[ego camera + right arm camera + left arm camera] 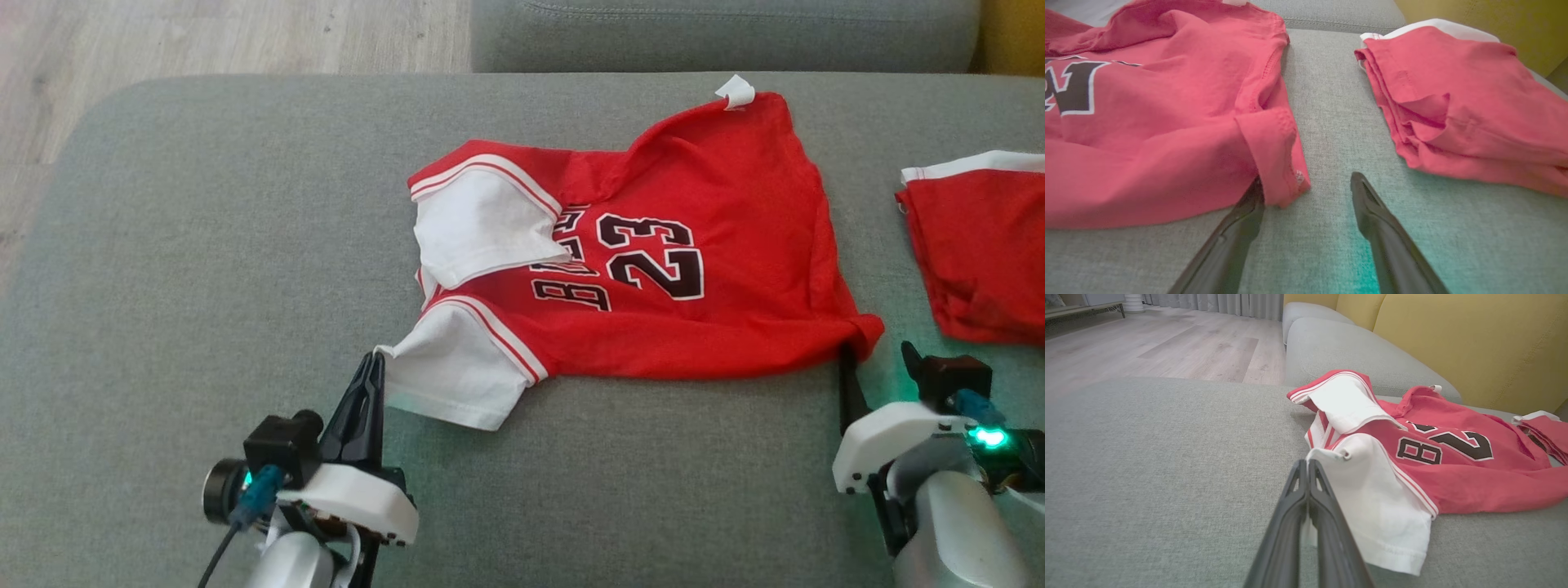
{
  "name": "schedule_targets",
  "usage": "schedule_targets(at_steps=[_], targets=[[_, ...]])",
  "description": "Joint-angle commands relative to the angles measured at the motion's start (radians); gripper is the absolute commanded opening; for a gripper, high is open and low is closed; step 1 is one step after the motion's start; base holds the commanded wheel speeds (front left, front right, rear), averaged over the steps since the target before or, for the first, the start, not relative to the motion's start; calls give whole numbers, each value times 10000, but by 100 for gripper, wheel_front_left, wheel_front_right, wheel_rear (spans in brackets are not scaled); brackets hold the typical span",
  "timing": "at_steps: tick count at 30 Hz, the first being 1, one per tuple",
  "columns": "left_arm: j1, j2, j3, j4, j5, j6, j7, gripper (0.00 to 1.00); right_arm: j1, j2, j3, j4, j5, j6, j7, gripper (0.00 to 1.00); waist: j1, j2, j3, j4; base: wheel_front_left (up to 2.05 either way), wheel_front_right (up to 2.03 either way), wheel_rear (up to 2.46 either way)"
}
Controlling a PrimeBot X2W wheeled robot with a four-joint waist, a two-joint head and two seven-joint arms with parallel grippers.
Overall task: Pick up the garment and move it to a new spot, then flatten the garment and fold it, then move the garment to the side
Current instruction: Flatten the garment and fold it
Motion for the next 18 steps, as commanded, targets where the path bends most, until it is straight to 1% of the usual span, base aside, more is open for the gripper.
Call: schedule_targets(at_steps=[1,10,11,12,13,14,15,18], targets=[[-491,71,261,-351,-91,11,-123,0,-425,-51,212,-213,-56,67,-159,100,0,0,20,-19,0,0,0],[-547,132,203,-279,-172,33,-182,0,-752,-51,-156,113,-479,67,-461,100,0,0,67,-124,0,0,0],[-559,130,192,-277,-182,34,-192,0,-781,-51,-176,146,-511,67,-467,91,0,0,73,-126,0,0,0],[-568,129,184,-276,-193,34,-201,0,-821,-51,-175,175,-528,67,-488,76,0,0,83,-128,0,0,0],[-577,131,175,-275,-201,34,-207,0,-862,-51,-166,205,-550,67,-509,58,0,0,95,-129,0,0,0],[-587,133,163,-272,-206,35,-208,0,-901,-51,-151,237,-573,67,-531,16,0,0,105,-126,0,0,0],[-597,135,149,-266,-209,35,-206,0,-936,-51,-108,266,-614,67,-561,0,0,0,112,-120,0,0,0],[-617,149,127,-255,-230,44,-211,0,-1044,-51,9,314,-687,67,-681,0,0,0,129,-105,0,0,0]])
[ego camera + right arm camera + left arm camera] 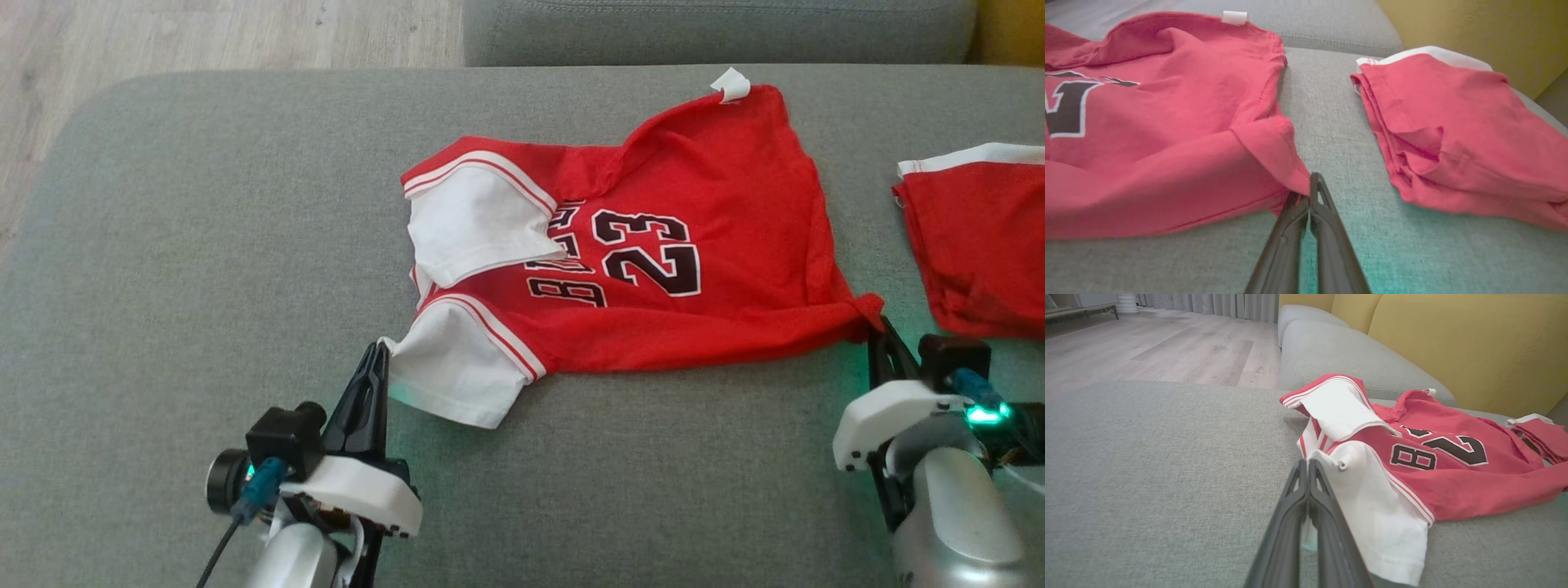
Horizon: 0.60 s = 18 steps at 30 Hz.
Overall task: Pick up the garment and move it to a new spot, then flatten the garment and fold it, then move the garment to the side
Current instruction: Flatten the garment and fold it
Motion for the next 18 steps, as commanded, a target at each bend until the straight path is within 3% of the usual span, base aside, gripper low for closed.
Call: schedule_targets(at_steps=[1,10,15,18], targets=[[-424,148,273,-275,-84,50,-120,0,-374,-51,285,-262,-78,67,-173,0,-1,0,-9,-3,0,0,0],[-413,452,479,-613,-243,104,-87,0,38,-51,1220,-833,29,67,103,0,-1,0,-494,-302,0,0,0],[-689,853,803,-1460,-533,-11,323,0,354,-195,2831,-1751,1092,67,1240,0,-1,0,-855,-505,0,0,0],[-1070,1160,1008,-2106,-709,-114,736,0,456,-890,3888,-2799,2019,67,2204,0,-1,0,-1019,-569,0,0,0]])
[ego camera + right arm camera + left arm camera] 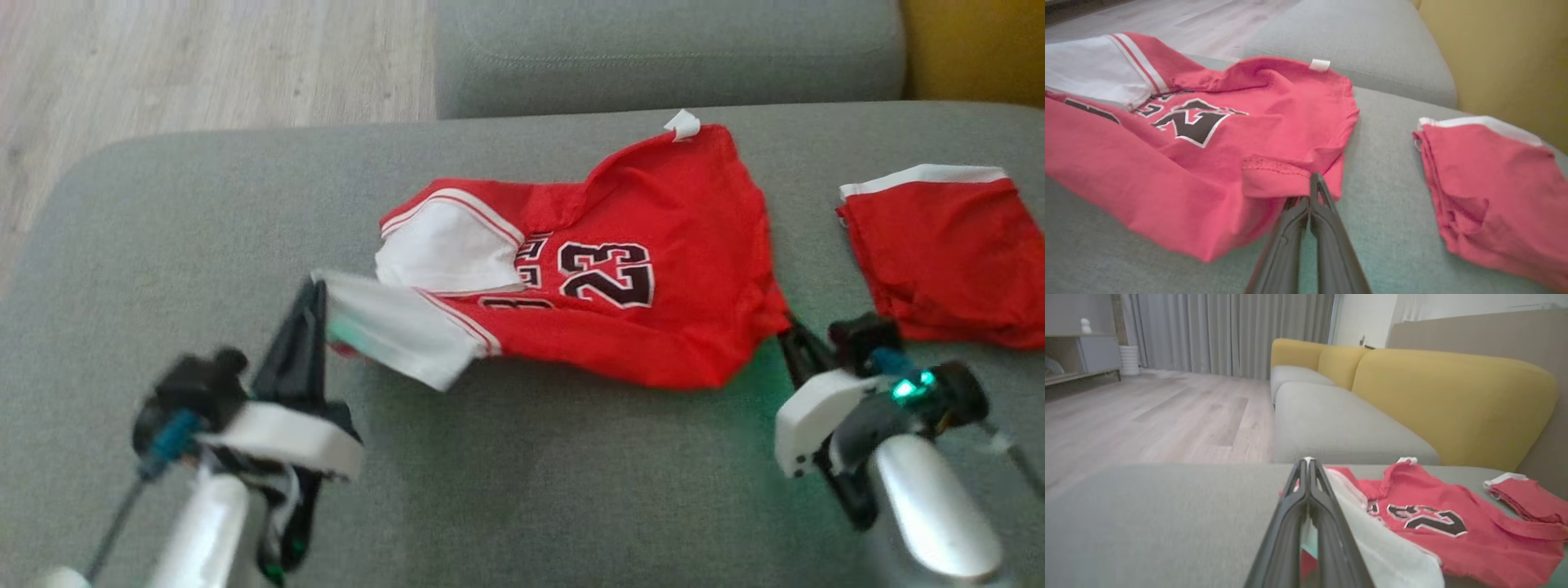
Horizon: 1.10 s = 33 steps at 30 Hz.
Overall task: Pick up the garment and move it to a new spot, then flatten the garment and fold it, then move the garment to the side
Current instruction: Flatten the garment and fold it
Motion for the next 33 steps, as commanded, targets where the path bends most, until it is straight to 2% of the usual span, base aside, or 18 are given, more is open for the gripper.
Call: schedule_targets(at_steps=[1,5,6,9,11,14,18,20,22,27,33], targets=[[-987,382,560,-796,-141,-104,233,0,-277,-670,664,-1129,835,67,645,0,1,0,-165,-83,0,0,0],[-1900,782,891,-1463,-500,-254,1012,0,-391,-1936,1560,-3121,2729,67,2366,0,1,0,-348,-142,0,0,0],[-1900,782,891,-1463,-500,-254,1012,0,-391,-1936,1560,-3121,2729,67,2366,0,1,0,-348,-142,0,0,0],[-2934,1068,1116,-1673,-748,-363,1598,0,-782,-2793,1663,-4499,4195,67,3530,0,1,0,-471,-176,0,0,0],[-3790,1289,1153,-1647,-739,-445,1928,0,-1253,-3147,1496,-5205,4978,67,3983,0,1,0,-541,-196,0,0,0],[-5085,1317,1137,-1331,-866,-538,2287,0,-2156,-3085,986,-5758,6060,67,4377,0,1,0,-679,-241,0,0,0],[-6508,1272,1234,-603,-1072,-580,2495,0,-3389,-2528,340,-5770,7016,67,4487,0,1,0,-800,-332,0,0,0],[-6971,1227,1339,-109,-1245,-577,2565,0,-3789,-2317,161,-5546,7241,67,4604,0,1,0,-858,-357,0,0,0],[-7318,1266,1424,270,-1297,-584,2517,0,-3999,-2421,338,-5443,7109,67,4651,0,1,0,-887,-362,0,0,0],[-7449,1420,1680,528,-1330,-508,2171,0,-3865,-2377,365,-5434,7311,67,4566,0,1,0,-974,-318,0,0,0],[-6647,1623,1635,-179,-1607,-627,2545,0,-3131,-2457,260,-5977,7453,67,4752,0,1,0,-914,-254,0,0,0]])
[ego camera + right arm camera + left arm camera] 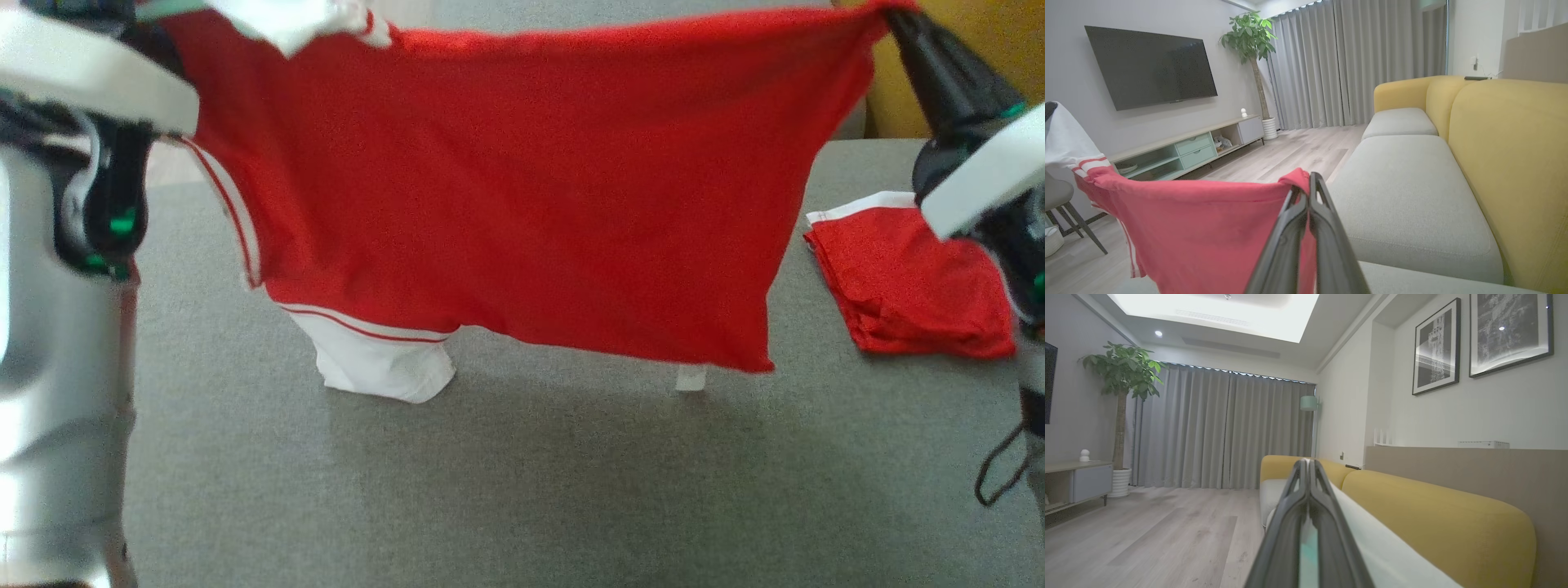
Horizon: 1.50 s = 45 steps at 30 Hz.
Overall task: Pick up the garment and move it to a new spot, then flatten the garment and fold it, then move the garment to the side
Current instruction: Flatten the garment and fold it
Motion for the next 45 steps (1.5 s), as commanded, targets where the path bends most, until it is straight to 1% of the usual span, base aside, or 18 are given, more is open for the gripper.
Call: schedule_targets(at_steps=[1,6,9,11,13,15,17,18,20,24,27,29,31,32,35,38,41,45], targets=[[-141,540,393,-543,-121,-30,156,0,-85,-71,-12,-489,108,67,114,0,0,0,76,3,0,0,0],[369,897,566,-1349,-377,32,779,0,33,-130,-191,-837,-20,67,475,0,0,0,511,20,0,0,0],[223,1006,588,-1296,-546,24,1119,0,-372,-144,-189,-800,-218,67,727,0,0,0,1093,38,0,0,0],[-206,1178,444,-963,-414,-57,1242,0,-941,-162,-16,-561,-402,67,892,0,0,0,1587,32,0,0,0],[-905,1251,258,-322,-238,-138,1216,0,-1772,-103,97,-10,-632,67,899,0,0,0,2112,25,0,0,0],[-1883,1307,109,553,-8,-206,1026,0,-2894,29,265,828,-969,67,678,0,0,0,2667,-31,0,0,0],[-3086,1279,110,1583,190,-205,618,0,-4178,395,230,1975,-1276,67,140,0,0,0,3201,-100,0,0,0],[-3086,1279,110,1583,190,-205,618,0,-4178,395,230,1975,-1276,67,140,0,0,0,3201,-100,0,0,0],[-4403,1272,248,2612,419,-36,-3,0,-5518,779,96,3233,-1804,67,-707,0,0,0,3691,-192,0,0,0],[-6595,1114,354,4294,833,164,-1693,0,-7621,1546,-314,5540,-2805,67,-3039,0,0,0,4144,-262,0,0,0],[-7681,876,441,5184,884,135,-3003,0,-8556,1783,-595,6823,-3298,67,-4714,0,0,0,4229,-188,0,0,0],[-8023,645,431,5722,764,-57,-3641,0,-8864,1851,-819,7513,-3432,67,-5647,0,0,0,4218,-96,0,0,0],[-8054,481,229,6224,714,-288,-3995,0,-8883,1877,-815,8146,-3421,67,-6184,0,0,0,4195,19,0,0,0],[-7891,332,3,6654,633,-440,-4177,0,-8711,1792,-668,8716,-3337,67,-6368,0,0,0,4209,158,0,0,0],[-7236,158,-483,7164,530,-555,-4318,0,-8124,1615,-362,9473,-3048,67,-6353,0,0,0,4138,352,0,0,0],[-6256,109,-1299,7252,429,-582,-4420,0,-7341,1392,115,10061,-2727,67,-6030,0,0,0,4042,513,0,0,0],[-4967,278,-2253,7037,106,-586,-4465,0,-6461,1121,713,10479,-2412,67,-5486,0,0,0,3863,646,0,0,0],[-3193,791,-3313,6519,-610,-588,-4288,0,-5300,690,1697,10583,-1914,67,-4498,0,0,0,3469,772,0,0,0]])
